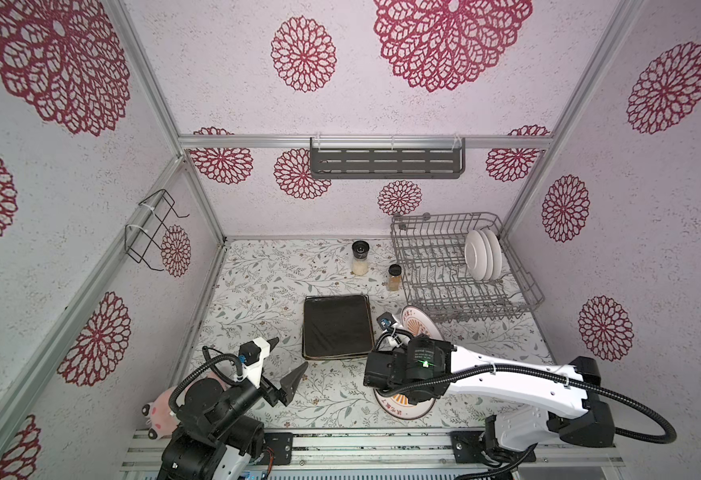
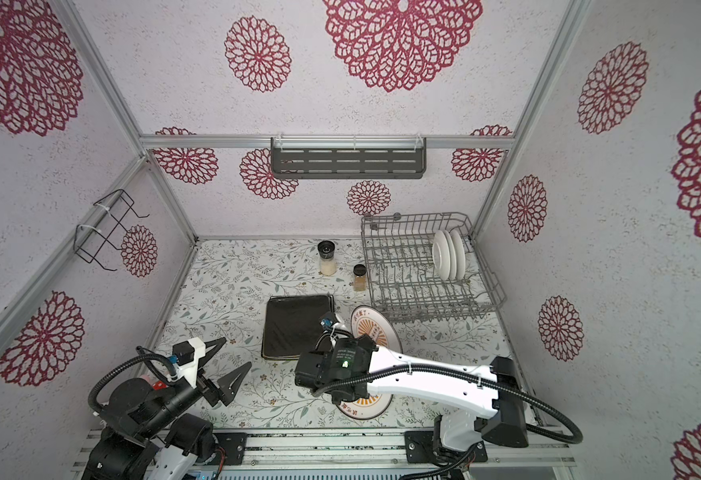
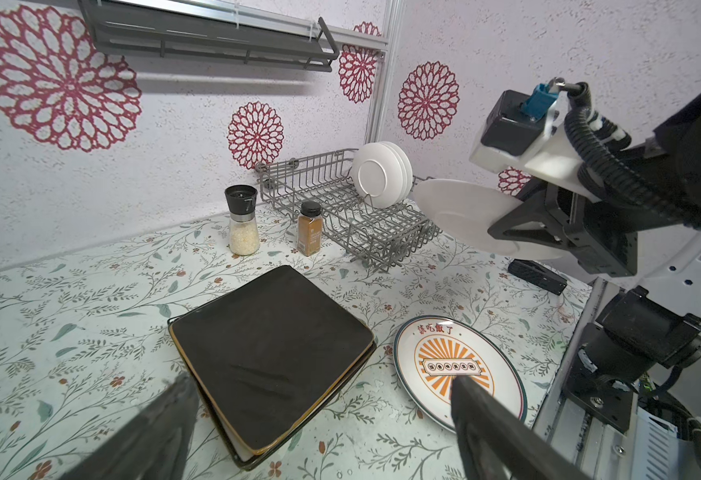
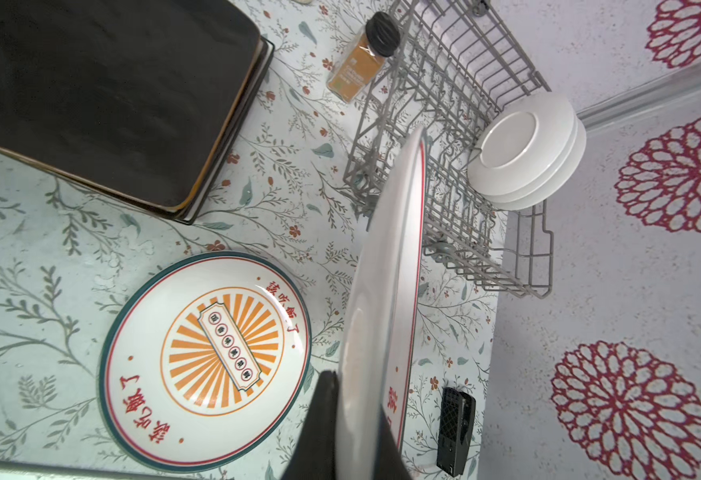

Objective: Unload the plates from the dish rack
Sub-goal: 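Carry the printed plate toward the robot over the first sunburst plate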

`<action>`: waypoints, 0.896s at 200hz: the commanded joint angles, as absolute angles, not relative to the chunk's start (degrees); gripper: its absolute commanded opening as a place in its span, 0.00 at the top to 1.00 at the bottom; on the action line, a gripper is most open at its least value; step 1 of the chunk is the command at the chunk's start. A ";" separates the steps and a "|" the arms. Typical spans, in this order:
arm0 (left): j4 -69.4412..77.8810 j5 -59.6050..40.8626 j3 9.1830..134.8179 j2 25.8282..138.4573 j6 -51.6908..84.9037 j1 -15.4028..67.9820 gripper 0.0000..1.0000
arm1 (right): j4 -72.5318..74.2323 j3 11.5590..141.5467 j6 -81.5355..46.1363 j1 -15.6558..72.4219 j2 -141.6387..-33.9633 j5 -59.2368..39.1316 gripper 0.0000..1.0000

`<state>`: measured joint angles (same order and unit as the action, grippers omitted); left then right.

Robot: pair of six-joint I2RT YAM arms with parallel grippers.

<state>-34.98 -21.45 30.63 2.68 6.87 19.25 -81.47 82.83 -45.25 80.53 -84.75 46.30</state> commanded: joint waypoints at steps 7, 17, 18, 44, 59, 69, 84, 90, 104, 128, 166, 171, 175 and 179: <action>-34.89 -20.96 30.33 2.90 5.65 19.92 0.03 | -86.68 82.85 -50.09 83.87 -85.66 47.92 1.00; -34.90 -20.98 30.32 2.90 5.63 19.90 0.03 | -86.62 81.70 -50.14 85.28 -86.04 47.50 1.00; -34.89 -20.99 30.32 2.90 5.63 19.92 0.03 | -86.64 81.50 -50.20 85.40 -86.04 47.43 1.00; -34.91 -21.12 30.33 2.90 5.54 20.02 0.03 | -86.14 78.04 -51.23 88.50 -85.61 46.74 1.00; -34.89 -21.01 30.32 2.97 5.59 20.04 0.03 | -84.77 76.03 -51.07 89.82 -85.40 46.45 1.00; -34.90 -21.01 30.39 3.07 5.59 20.04 0.03 | -83.44 74.96 -50.48 90.60 -85.71 46.25 1.00; -34.89 -21.01 30.41 3.23 5.56 20.05 0.03 | -82.44 73.85 -49.83 91.55 -87.09 46.06 1.00; -34.85 -21.03 30.41 3.30 5.55 20.04 0.03 | -82.17 73.55 -49.46 91.95 -87.91 46.05 1.00; -34.98 -21.09 30.41 3.43 5.54 20.06 0.03 | -81.37 73.01 -48.51 92.97 -89.71 46.36 1.00; -34.98 -21.13 30.41 3.43 5.54 20.13 0.03 | -78.16 72.12 -45.43 94.91 -92.59 46.88 1.00; -35.07 -21.27 30.41 3.52 5.48 20.34 0.03 | -73.53 71.35 -40.56 96.75 -97.51 47.95 1.00; -35.06 -21.27 30.41 3.52 5.49 20.39 0.03 | -72.77 71.12 -39.96 96.82 -98.10 47.82 1.00; -35.07 -21.27 30.41 3.52 5.46 20.39 0.03 | -72.15 70.86 -39.57 96.94 -98.43 47.74 1.00; -35.07 -21.27 30.41 3.52 5.45 20.37 0.03 | -71.53 70.54 -39.18 96.94 -98.74 47.58 1.00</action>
